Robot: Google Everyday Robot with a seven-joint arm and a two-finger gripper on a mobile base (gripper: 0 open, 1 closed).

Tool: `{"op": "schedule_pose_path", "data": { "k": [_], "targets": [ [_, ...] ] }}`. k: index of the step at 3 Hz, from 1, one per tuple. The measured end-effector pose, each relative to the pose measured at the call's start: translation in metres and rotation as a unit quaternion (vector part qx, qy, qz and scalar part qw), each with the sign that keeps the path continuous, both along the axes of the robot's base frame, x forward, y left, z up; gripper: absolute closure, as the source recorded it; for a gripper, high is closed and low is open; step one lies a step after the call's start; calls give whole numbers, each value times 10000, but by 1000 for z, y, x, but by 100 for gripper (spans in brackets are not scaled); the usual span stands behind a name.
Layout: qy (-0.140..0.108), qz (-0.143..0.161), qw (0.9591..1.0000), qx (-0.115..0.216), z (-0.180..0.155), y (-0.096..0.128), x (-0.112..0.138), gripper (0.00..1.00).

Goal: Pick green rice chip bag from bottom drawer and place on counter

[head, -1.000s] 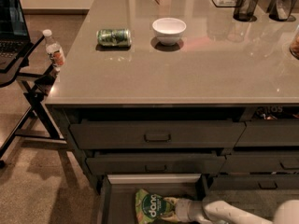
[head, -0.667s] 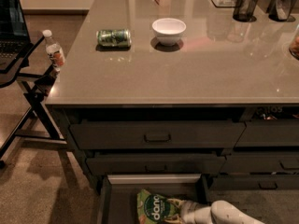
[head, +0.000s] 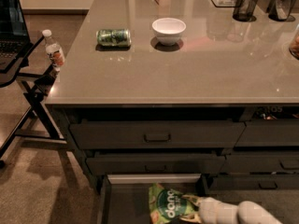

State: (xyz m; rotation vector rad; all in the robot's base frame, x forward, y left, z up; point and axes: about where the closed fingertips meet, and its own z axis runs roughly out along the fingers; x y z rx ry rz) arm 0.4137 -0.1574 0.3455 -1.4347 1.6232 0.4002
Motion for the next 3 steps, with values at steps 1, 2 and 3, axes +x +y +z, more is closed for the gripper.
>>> {"op": "schedule_pose_path", "data": {
  "k": [1,2,3],
  "targets": [
    [-341,-93,9993,-128,74,-32,5,100],
    [-694,-254,9966,-370,145,-62,17,100],
    [-694,-254,9966,-370,145,-62,17,100]
  ]
}}
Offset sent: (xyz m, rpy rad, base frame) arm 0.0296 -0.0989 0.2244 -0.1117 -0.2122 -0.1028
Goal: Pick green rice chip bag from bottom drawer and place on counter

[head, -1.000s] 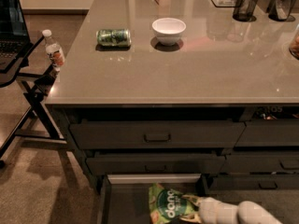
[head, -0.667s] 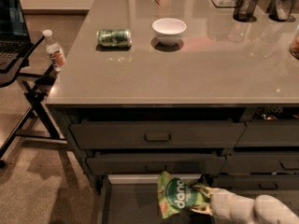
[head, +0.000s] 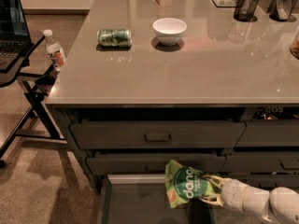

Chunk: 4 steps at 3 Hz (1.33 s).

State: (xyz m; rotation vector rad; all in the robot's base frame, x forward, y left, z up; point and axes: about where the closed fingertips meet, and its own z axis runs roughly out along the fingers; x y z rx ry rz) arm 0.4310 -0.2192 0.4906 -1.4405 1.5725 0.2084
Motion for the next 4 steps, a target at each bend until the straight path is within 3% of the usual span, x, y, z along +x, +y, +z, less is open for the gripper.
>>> {"op": "schedule_pose_path", "data": {
  "k": [1,2,3,4],
  "targets": [
    [-131,-25,9996,-244,23,-2,7,100],
    [-377,165,9967,-701,75,2,21,100],
    [-526,432,9904,-1206,128,3,40,100],
    [-617,646,9825,-1635,170,-1,42,100]
  ]
}}
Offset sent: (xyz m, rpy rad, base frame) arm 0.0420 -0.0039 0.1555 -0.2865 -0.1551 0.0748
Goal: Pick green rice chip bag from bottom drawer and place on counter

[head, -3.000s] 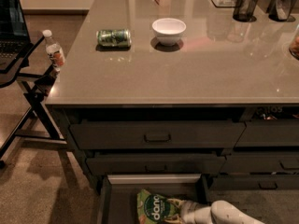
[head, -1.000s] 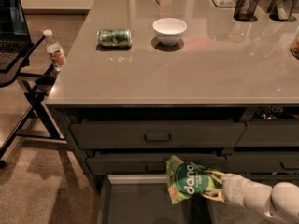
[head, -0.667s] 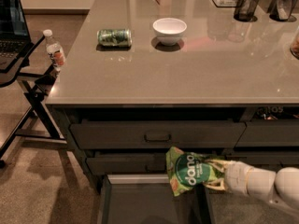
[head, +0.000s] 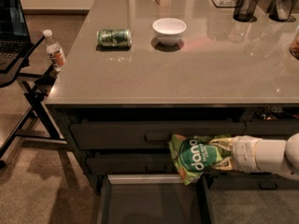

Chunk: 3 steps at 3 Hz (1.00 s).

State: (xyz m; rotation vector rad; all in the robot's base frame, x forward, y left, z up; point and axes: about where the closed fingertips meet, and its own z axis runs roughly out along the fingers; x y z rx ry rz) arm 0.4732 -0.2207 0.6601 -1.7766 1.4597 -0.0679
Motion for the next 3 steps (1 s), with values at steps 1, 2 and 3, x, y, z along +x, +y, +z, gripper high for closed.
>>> {"op": "schedule_pose_path", "data": {
  "k": [1,2,3],
  "targets": [
    [-122,147,9997,-161,30,-8,-13,100],
    [-306,274,9991,-65,55,-17,-41,100],
    [-643,62,9974,332,101,-37,-61,100]
  ]
}}
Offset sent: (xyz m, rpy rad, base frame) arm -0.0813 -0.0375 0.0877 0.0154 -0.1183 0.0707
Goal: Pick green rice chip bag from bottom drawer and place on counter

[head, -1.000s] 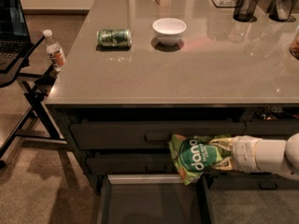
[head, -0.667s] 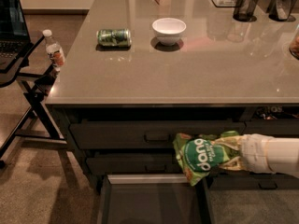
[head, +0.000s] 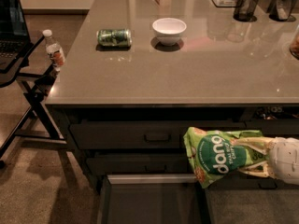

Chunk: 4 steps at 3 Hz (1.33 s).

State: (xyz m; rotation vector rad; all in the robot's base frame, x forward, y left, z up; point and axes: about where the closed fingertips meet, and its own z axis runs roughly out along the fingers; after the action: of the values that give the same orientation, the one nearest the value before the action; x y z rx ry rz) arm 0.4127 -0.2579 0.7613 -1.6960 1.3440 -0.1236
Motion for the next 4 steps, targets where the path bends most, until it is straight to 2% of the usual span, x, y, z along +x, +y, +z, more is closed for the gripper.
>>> {"op": "schedule_pose_path", "data": {
  "k": [1,2,3,4],
  "targets": [
    [-2,0,10000,-2,0,0,0,100],
    [-159,-9,9997,-161,17,0,4,100],
    [-518,132,9973,-512,68,10,19,100],
    [-864,396,9937,-594,126,26,32,100]
  ]
}}
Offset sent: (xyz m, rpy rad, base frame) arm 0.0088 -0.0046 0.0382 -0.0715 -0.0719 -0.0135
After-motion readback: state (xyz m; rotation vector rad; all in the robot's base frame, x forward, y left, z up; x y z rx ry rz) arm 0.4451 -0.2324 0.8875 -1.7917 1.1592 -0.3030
